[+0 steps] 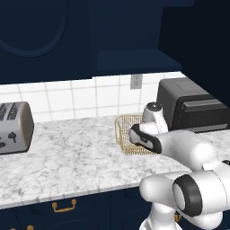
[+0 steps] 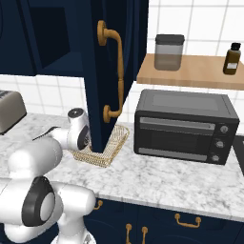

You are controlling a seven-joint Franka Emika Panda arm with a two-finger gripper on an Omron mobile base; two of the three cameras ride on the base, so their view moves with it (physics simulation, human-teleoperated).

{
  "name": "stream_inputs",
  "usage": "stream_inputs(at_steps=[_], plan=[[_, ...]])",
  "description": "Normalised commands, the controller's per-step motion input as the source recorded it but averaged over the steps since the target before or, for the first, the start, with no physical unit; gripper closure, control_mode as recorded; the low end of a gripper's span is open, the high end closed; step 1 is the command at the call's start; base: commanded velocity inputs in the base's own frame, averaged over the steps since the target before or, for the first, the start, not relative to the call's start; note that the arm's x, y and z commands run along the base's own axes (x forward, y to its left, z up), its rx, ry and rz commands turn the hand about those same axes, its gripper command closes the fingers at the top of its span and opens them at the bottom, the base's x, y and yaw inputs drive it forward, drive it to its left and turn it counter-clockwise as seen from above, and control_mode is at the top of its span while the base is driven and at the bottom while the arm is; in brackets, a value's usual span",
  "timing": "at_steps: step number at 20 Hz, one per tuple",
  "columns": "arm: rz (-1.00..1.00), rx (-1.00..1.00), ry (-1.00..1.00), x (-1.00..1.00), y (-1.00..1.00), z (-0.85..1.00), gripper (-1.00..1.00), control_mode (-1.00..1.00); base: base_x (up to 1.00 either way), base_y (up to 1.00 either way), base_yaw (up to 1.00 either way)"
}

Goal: Open the cabinet, pick up the bread from the cabinet and place it in the basket. Then move the basket to the dining counter.

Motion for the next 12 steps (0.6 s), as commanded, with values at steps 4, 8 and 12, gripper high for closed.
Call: stream_inputs(at_steps=[4,8,12], plan=[[-0.17,0.05,0.03,-0.48,0.0,0.41,-1.0,-1.0,0.0,0.0,0.0],[-0.27,0.25,0.06,-0.68,-0.08,0.2,-1.0,-1.0,0.0,0.0,0.0],[-0.25,0.34,0.04,-0.2,-0.04,0.29,-1.0,-1.0,0.0,0.0,0.0]])
